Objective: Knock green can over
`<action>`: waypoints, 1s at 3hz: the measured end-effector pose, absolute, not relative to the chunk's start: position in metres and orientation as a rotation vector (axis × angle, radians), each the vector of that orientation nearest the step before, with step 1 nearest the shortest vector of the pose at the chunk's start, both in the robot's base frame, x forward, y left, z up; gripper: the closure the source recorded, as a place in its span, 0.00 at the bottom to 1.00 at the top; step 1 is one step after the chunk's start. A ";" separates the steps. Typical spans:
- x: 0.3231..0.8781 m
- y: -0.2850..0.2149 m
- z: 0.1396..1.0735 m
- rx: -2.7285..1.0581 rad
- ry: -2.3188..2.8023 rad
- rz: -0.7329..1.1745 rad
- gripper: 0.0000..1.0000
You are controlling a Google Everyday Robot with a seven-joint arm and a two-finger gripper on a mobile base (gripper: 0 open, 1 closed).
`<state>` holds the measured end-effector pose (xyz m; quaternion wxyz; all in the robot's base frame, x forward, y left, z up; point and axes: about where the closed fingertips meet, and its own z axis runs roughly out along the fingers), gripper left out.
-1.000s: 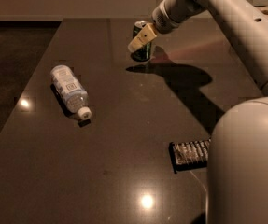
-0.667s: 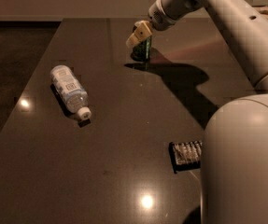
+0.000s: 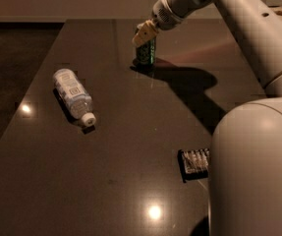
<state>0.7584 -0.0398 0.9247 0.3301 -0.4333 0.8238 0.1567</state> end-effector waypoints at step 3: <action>0.642 -0.083 0.933 -1.584 2.339 0.208 1.00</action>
Offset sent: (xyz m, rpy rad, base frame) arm -0.1384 -0.0643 0.0202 -0.4147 0.2366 0.2196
